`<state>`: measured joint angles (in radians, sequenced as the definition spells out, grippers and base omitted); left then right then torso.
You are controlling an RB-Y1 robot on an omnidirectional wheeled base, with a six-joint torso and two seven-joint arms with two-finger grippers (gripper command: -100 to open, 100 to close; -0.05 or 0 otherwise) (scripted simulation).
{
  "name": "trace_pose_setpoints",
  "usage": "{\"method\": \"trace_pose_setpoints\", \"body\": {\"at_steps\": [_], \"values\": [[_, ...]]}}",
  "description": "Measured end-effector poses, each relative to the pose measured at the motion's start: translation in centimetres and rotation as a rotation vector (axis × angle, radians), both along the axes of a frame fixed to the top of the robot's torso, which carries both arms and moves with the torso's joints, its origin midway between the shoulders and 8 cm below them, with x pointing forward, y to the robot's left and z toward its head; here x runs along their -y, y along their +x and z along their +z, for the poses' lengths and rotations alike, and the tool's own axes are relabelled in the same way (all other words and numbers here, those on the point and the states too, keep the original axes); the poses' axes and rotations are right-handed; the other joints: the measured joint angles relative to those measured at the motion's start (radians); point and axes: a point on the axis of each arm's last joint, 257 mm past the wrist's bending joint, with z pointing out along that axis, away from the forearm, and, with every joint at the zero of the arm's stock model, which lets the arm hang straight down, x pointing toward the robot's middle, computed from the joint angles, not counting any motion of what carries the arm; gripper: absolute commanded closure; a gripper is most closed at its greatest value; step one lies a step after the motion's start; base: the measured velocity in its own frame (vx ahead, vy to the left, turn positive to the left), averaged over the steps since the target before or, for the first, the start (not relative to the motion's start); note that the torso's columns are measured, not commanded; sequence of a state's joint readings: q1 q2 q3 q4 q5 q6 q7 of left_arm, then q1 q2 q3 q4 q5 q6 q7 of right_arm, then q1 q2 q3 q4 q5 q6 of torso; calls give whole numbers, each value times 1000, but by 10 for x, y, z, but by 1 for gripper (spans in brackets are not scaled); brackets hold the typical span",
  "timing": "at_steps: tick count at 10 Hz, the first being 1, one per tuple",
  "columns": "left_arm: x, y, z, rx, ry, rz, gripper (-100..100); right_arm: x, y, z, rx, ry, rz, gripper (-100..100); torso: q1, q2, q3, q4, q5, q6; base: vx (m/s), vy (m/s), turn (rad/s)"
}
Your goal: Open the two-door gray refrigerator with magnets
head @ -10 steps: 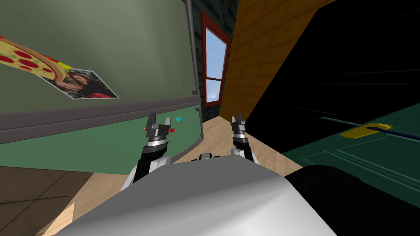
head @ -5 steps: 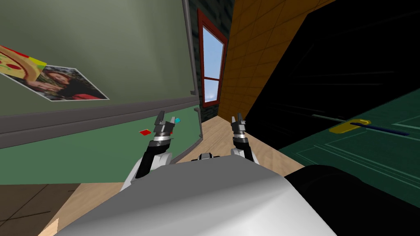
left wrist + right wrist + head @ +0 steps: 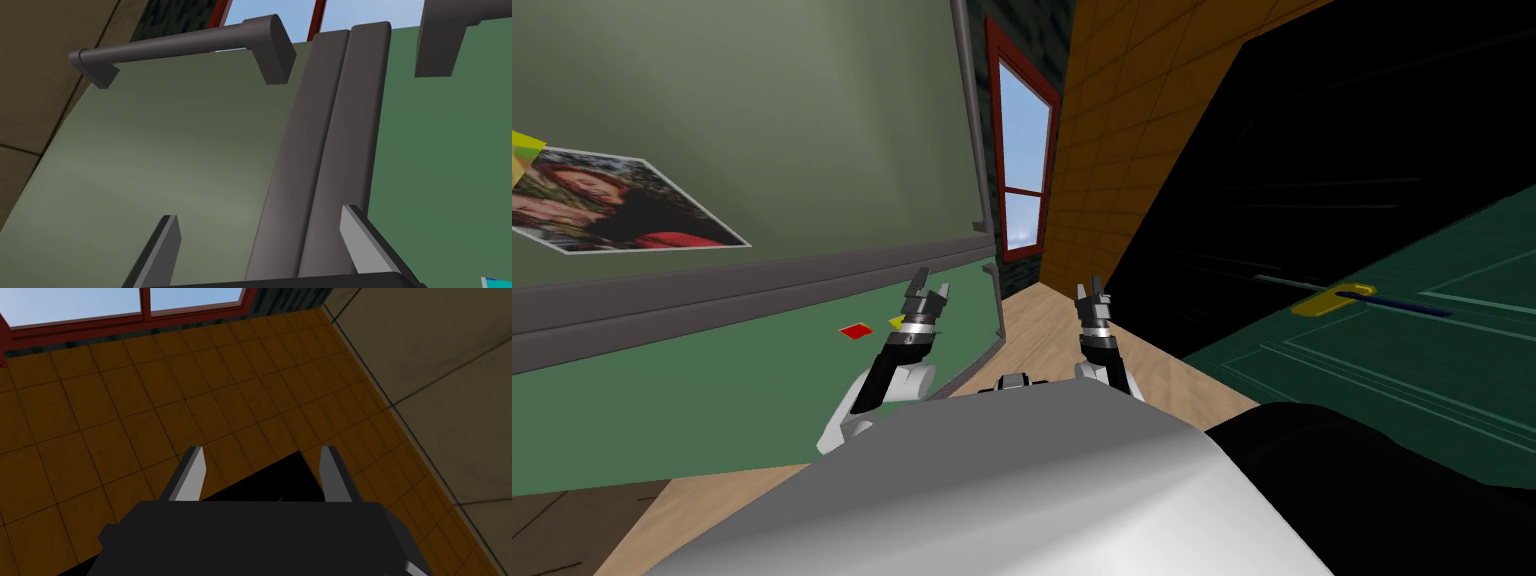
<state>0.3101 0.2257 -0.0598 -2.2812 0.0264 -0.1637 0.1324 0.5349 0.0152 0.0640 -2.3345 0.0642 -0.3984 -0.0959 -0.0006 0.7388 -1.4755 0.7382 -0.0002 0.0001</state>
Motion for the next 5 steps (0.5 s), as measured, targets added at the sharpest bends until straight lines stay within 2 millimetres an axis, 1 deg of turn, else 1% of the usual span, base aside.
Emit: {"method": "trace_pose_setpoints", "body": {"at_steps": [2, 3, 5], "values": [[6, 11, -5, -32, 5, -16, -100, 0, 0, 0, 0, 0, 0, 0, 1, -1, -1, 0, 0, 0, 17, 29, -71], [9, 18, -6, -46, 8, -25, -100, 0, 0, 0, 0, 0, 0, 0, 0, -1, -1, 0, 0, 0, 23, 40, -140], [16, 26, -9, -79, 16, -42, -100, 0, 0, 0, 0, 0, 0, 0, 1, -1, 0, 0, 0, 0, 17, 31, -65]]}}
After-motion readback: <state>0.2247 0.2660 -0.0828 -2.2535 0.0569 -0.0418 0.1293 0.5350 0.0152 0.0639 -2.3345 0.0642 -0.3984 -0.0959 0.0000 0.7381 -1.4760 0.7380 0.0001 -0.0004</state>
